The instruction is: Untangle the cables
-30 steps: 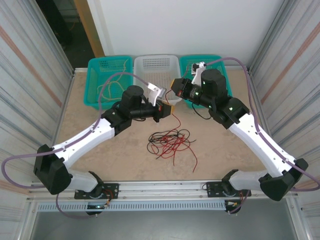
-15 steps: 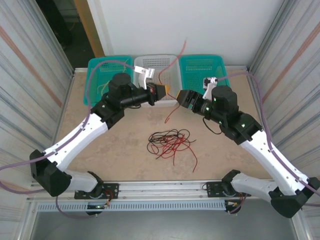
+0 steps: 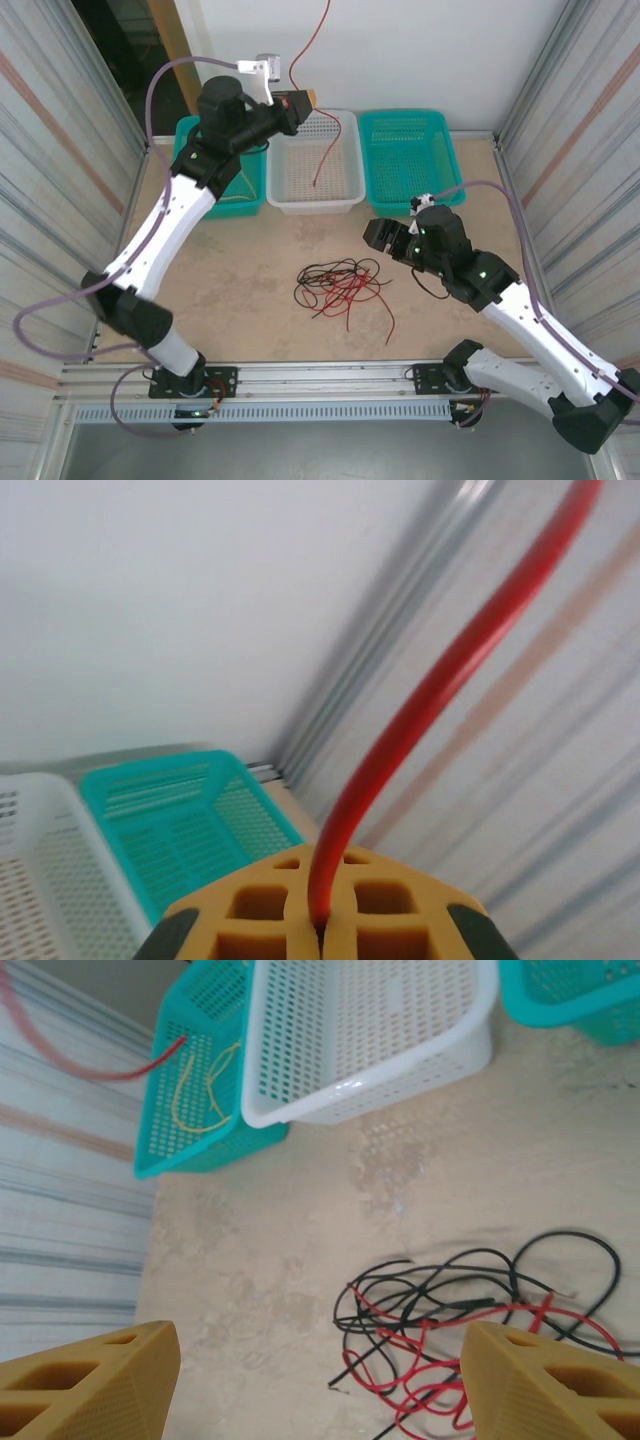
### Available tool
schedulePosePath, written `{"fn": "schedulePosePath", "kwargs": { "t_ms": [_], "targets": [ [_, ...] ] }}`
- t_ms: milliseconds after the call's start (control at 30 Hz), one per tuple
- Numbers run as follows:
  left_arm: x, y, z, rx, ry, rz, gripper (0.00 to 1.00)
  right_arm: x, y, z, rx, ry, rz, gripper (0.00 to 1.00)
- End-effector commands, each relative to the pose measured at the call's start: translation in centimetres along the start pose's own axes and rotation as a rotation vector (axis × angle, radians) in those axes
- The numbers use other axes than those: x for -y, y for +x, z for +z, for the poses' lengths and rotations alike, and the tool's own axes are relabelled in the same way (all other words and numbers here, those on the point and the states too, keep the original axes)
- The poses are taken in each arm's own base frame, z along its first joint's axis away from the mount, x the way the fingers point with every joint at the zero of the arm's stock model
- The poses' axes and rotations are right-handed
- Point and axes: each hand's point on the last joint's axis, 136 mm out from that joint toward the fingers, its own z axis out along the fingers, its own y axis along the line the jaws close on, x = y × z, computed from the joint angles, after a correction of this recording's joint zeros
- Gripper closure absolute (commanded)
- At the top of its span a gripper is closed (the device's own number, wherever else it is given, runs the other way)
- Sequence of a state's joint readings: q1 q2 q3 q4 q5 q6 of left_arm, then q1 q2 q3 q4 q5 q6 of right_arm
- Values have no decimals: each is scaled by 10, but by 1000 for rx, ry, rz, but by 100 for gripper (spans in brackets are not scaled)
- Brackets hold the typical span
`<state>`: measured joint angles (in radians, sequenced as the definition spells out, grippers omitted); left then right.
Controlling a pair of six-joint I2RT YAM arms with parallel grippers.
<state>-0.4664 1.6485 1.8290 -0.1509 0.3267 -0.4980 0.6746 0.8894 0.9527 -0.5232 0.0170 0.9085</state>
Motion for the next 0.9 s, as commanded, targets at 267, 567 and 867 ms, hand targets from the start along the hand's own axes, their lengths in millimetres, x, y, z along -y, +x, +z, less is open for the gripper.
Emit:
{"fn": "schedulePosePath", "kwargs": {
  "t_ms": [267,567,867],
  "targets": [
    [-131,74,80,-222,-262,-33,100,36,10,-12,-1,144,1,27],
    [-154,101,72,-259,-319,-73,38,51,11,-12,-13,234,-29,27],
    [-107,143,20,-367,-265,-31,48,70,37,27,-158,340,-26,33]
  ]
}}
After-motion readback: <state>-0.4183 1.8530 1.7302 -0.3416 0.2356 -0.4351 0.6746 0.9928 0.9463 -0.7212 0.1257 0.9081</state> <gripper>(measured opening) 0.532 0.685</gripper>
